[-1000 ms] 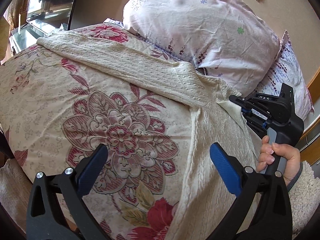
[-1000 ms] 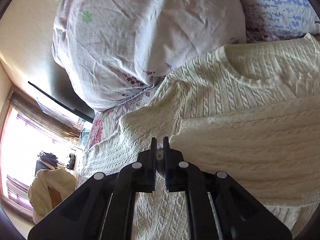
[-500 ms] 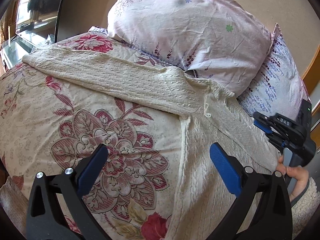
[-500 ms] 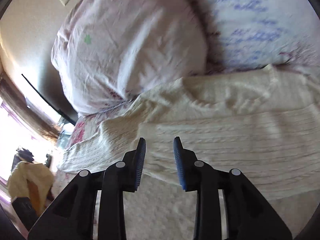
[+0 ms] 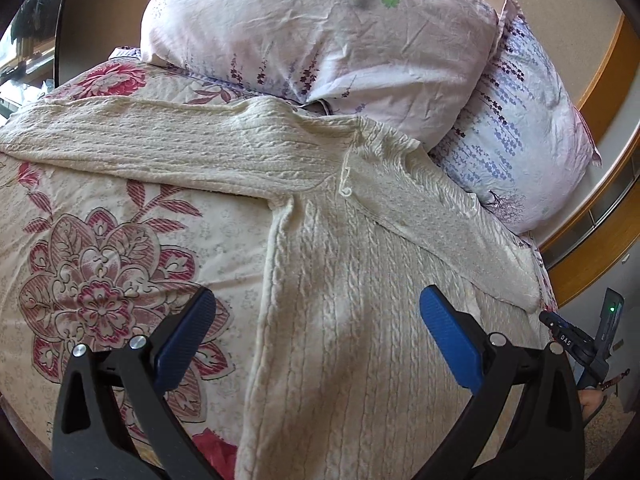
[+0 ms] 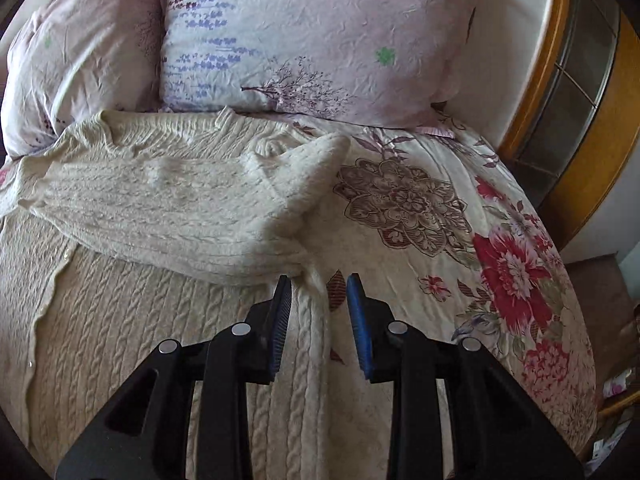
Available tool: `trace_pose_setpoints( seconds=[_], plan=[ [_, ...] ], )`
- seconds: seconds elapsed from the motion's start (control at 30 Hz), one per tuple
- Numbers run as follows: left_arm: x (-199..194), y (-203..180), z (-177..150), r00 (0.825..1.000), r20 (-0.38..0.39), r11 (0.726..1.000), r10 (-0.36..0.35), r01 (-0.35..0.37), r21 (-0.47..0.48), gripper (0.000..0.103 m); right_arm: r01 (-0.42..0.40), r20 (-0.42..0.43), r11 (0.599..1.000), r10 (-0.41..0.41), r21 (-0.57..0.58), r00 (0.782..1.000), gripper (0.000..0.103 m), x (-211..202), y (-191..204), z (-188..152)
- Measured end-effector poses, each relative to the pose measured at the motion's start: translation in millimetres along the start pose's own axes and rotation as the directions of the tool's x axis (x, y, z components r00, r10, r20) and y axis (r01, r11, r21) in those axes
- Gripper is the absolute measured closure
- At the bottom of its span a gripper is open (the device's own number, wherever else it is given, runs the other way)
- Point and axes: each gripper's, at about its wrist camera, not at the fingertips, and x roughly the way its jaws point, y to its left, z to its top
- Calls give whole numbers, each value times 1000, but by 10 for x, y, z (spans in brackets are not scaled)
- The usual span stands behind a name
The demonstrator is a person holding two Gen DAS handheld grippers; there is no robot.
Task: Fold small clothes
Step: 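Fold the held sleeve across the cardigan body with the right gripper, release, then grasp the other sleeve with the left gripper and lift it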
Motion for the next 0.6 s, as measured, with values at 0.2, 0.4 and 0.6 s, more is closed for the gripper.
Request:
trace_pose_setpoints(
  seconds=[0.2, 0.4, 0.6],
  plan=[
    [-28, -13, -34, 1000, 8, 1000, 12, -12, -5, 2, -14, -36, 985, 8, -175, 999, 73, 157, 220, 57],
    [-34, 96, -32, 999, 6, 997, 37, -36, -71, 2, 15, 2, 963, -15, -269, 1000, 86, 225, 372, 158],
    [-44, 136, -15, 998, 7, 995, 56, -55, -81, 2, 30, -6, 999, -30, -17, 1000, 92, 222, 53, 141]
  ],
)
